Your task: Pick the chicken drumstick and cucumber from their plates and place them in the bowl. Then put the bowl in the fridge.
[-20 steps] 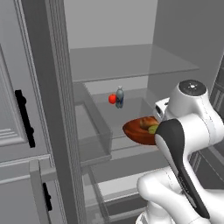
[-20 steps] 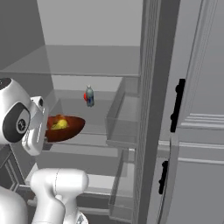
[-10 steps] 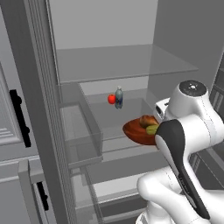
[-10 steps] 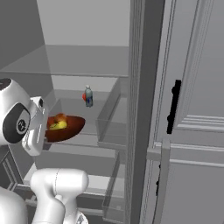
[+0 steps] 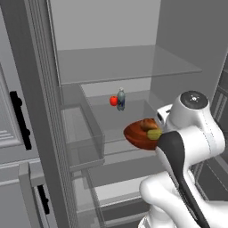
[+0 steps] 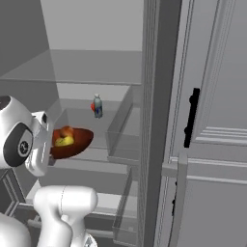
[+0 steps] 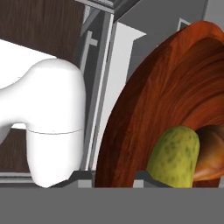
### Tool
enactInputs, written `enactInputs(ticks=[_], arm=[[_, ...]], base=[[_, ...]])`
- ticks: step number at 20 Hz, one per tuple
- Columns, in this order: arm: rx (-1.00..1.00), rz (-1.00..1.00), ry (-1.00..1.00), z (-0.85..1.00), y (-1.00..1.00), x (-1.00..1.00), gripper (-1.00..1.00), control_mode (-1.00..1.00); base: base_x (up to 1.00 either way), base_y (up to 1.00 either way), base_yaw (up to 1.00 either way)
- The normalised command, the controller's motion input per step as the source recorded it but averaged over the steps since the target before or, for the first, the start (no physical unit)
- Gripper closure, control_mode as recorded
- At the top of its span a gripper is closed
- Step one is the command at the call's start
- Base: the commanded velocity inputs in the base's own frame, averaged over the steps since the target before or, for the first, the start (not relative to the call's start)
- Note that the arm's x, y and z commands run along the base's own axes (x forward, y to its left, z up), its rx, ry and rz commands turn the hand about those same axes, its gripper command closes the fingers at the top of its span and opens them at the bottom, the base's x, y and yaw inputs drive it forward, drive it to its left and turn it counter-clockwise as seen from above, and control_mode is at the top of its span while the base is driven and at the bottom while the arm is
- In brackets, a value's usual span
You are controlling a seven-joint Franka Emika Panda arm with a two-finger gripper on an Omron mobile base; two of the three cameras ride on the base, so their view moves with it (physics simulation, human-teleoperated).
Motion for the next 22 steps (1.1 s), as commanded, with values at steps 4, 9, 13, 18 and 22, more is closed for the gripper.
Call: enactInputs(ticks=[4,9,13,18,22], arm=[[0.04,0.00,-0.14,-0.19,0.02,0.30,1.00,-1.00],[0.04,0.00,-0.01,0.00,0.00,0.58,1.00,-1.00],[0.03,0.00,-0.04,-0.19,0.06,0.58,1.00,-1.00],[0.03,0.01,-0.09,-0.35,0.24,0.56,1.00,-1.00],[0.03,0.01,-0.12,-0.43,0.19,0.45,1.00,-1.00]], base=[[0.00,0.00,0.00],[0.00,0.00,0.00],[0.00,0.00,0.00],[0.00,0.00,0.00],[0.00,0.00,0.00]])
